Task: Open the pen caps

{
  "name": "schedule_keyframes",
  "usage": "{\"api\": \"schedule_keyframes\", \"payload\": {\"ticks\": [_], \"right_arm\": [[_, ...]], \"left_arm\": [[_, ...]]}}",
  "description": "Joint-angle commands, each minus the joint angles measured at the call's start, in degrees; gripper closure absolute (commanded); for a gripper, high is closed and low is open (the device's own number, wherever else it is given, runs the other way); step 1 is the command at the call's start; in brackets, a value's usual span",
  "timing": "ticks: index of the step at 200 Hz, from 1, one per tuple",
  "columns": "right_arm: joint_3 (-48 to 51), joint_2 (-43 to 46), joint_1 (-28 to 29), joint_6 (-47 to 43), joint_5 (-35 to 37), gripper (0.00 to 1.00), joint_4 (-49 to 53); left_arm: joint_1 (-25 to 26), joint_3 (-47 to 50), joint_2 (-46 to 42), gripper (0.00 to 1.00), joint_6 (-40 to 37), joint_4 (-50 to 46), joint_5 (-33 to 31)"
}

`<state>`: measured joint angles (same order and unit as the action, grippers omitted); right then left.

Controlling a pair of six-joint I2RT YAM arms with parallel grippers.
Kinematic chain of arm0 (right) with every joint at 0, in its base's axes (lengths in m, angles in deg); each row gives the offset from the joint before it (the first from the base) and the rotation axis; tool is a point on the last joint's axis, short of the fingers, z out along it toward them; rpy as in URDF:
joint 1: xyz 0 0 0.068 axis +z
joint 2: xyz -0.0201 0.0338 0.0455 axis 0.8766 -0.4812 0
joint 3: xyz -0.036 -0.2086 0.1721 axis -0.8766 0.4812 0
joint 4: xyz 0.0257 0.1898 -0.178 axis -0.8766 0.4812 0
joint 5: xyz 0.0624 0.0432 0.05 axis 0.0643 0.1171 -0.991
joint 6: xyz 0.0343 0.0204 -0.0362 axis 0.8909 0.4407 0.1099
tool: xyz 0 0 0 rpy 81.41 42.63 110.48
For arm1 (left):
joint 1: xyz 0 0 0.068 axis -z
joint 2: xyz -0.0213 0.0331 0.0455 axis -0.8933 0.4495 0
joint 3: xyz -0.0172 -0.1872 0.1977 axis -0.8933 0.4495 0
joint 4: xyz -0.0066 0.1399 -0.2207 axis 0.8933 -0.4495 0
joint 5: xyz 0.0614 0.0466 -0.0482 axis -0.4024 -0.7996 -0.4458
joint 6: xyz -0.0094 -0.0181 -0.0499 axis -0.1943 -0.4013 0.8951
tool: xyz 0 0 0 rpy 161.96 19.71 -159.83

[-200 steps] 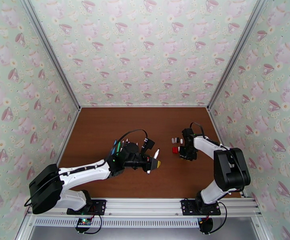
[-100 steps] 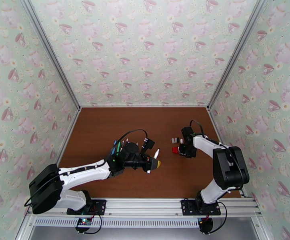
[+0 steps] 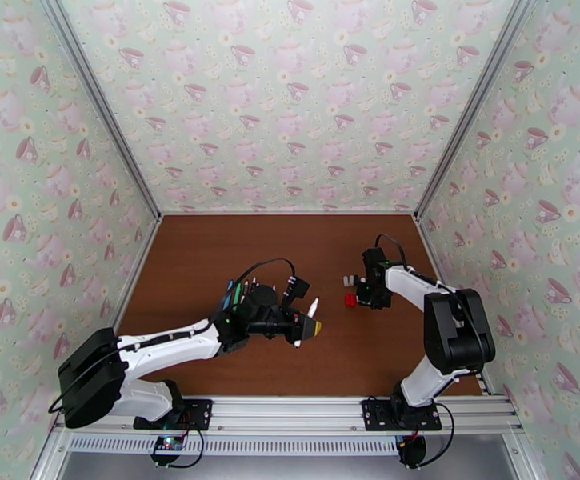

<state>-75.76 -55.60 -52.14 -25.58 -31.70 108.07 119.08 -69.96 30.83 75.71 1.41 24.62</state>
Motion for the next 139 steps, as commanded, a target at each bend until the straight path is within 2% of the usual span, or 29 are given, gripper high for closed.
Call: {"api": "schedule_keyframes", "payload": {"ticks": [1, 35, 66, 98, 139], "right_arm": [[-1.4, -1.0, 0.2, -1.2, -1.0, 0.72, -0.7], [-1.5, -0.7, 0.2, -1.0, -1.7, 0.71, -0.5], [0.4, 3.5, 0.9, 0.9, -1.3, 0.68, -1.2], [4.2, 10.7, 1.7, 3.6, -1.4, 0.63, -4.3], [10.3, 22.8, 1.8, 5.4, -8.6, 0.50, -9.6]], "left_arm": [[0.0, -0.5, 0.2, 0.89, 0.3, -0.2, 0.1], [0.0, -0.5, -0.4, 0.89, 0.3, -1.0, -0.6], [0.0, -0.5, -1.2, 0.88, 0.4, -3.8, -3.5], [0.3, -2.0, -1.0, 0.88, 0.3, -9.4, -8.7], [0.7, -4.3, -0.8, 0.85, 1.1, -16.7, -17.2]]}}
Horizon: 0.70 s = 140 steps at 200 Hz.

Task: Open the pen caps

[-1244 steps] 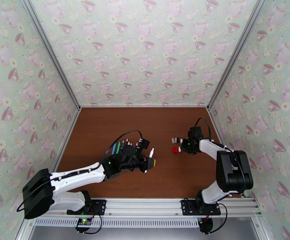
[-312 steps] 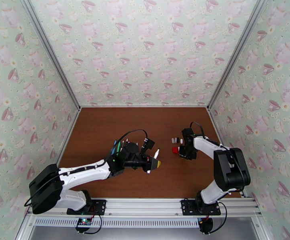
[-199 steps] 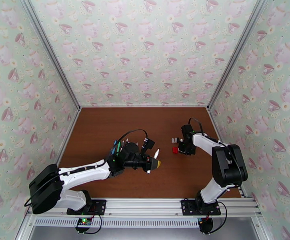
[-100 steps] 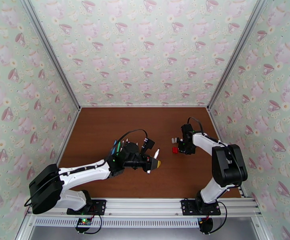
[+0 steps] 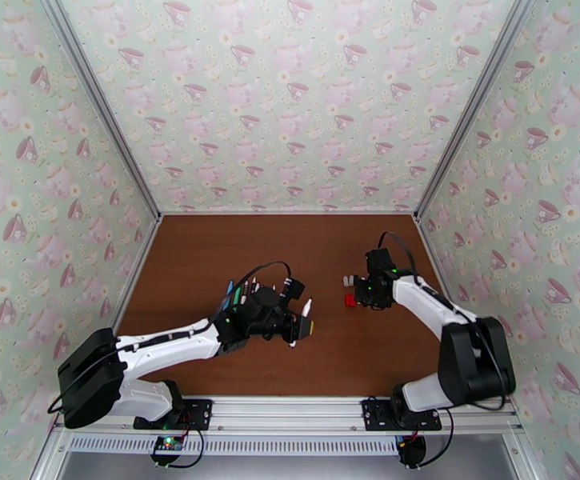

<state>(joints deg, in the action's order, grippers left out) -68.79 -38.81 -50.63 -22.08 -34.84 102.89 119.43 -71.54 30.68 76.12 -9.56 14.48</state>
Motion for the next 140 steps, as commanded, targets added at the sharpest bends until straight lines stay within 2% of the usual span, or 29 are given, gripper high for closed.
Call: {"api": "schedule_keyframes", "payload": {"ticks": [1, 24, 38, 86, 99, 140], "right_arm": [[3.5, 6.3, 0.3, 2.1, -5.7, 0.50, -4.6], [7.2, 12.7, 0.3, 4.3, -15.4, 0.43, -9.1], [9.3, 16.4, 0.4, 5.3, -20.4, 0.35, -11.1], [16.7, 27.7, 1.2, 8.3, -28.4, 0.01, -16.4], [18.4, 31.1, 1.6, 8.9, -30.3, 0.00, -17.8], [21.2, 32.8, 3.5, 9.2, -34.1, 0.00, -19.8]], "left_arm": [[0.4, -2.8, -0.6, 0.85, 0.7, -5.9, -7.3], [0.3, -5.4, 1.1, 0.85, 1.7, -11.5, -13.2], [0.1, -6.7, 2.6, 0.84, 2.4, -14.0, -16.3], [-1.5, -13.3, 9.8, 0.83, 3.2, -22.2, -24.0], [-2.1, -14.8, 11.9, 0.83, 3.6, -23.3, -24.8], [-3.8, -20.5, 19.5, 0.82, 3.3, -26.8, -27.0]]}}
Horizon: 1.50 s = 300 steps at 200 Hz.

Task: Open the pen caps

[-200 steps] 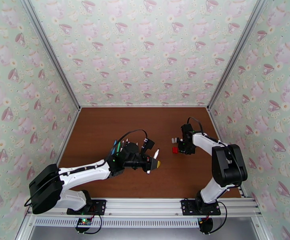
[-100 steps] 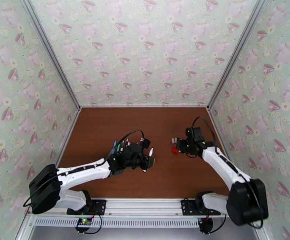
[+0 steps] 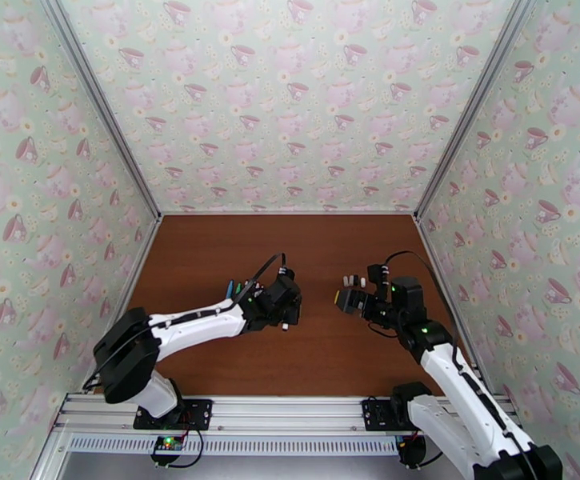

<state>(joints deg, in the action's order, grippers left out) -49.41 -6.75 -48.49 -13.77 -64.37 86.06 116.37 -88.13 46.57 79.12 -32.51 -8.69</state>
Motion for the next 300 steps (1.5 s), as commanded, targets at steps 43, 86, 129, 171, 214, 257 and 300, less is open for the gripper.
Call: {"api": "schedule_keyframes", "payload": {"ticks": [43, 86, 129, 171, 214, 257, 300], "right_arm": [[2.6, -0.2, 9.7, 1.5, 1.5, 0.00, -5.1], [4.2, -3.3, 16.4, 4.5, 6.2, 0.00, -11.0], [3.7, -8.6, 20.1, 4.7, 9.2, 0.00, -12.6], [3.2, -10.4, 21.9, 4.5, 10.8, 0.00, -12.6], [3.0, -10.8, 22.2, 3.8, 11.6, 0.00, -11.4], [3.0, -11.1, 22.2, 3.4, 12.1, 0.00, -10.8], [3.1, -11.5, 22.2, 3.4, 12.3, 0.00, -11.0]], "left_arm": [[-2.1, -10.6, 11.3, 0.82, -1.1, -8.9, -6.3], [-3.8, -13.9, 15.6, 0.81, -1.8, -12.1, -7.4], [-4.4, -17.0, 18.6, 0.80, -2.1, -16.3, -8.7], [-5.3, -18.6, 20.8, 0.78, -1.6, -17.9, -8.4], [-5.5, -20.4, 22.9, 0.77, -1.5, -19.2, -8.5], [-5.6, -20.7, 23.1, 0.70, -1.2, -20.0, -9.6], [-5.7, -21.0, 21.3, 0.70, -1.2, -20.8, -10.1]]}}
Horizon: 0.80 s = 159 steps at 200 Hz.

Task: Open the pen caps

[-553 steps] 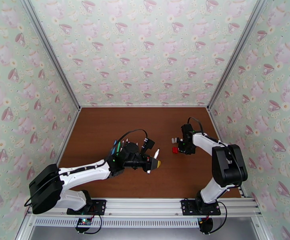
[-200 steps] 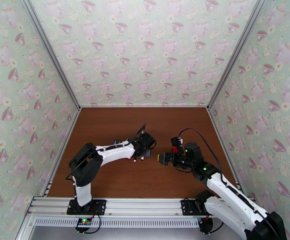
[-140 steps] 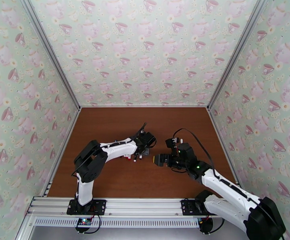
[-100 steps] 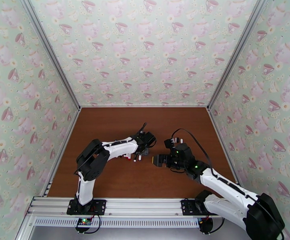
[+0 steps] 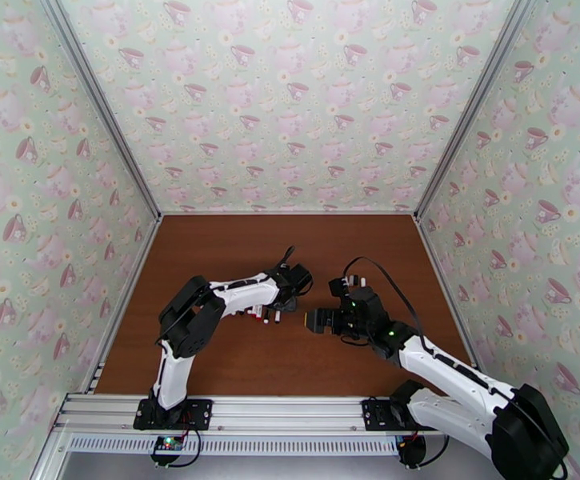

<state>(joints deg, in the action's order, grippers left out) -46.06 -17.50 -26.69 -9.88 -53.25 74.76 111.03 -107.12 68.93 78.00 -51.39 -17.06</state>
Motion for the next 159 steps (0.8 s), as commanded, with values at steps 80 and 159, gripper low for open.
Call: {"api": "schedule_keyframes", "payload": {"ticks": [80, 159], "right_arm": [[-0.5, 0.9, 0.4, -0.5, 1.9, 0.00, 1.9], [-2.0, 2.9, 0.4, -1.9, 4.3, 0.00, 4.7]], "left_arm": [[-1.5, -2.4, -3.8, 0.71, 0.0, -6.3, -4.8], [-1.8, 5.3, -16.6, 0.62, -0.3, -1.5, -4.2]]}}
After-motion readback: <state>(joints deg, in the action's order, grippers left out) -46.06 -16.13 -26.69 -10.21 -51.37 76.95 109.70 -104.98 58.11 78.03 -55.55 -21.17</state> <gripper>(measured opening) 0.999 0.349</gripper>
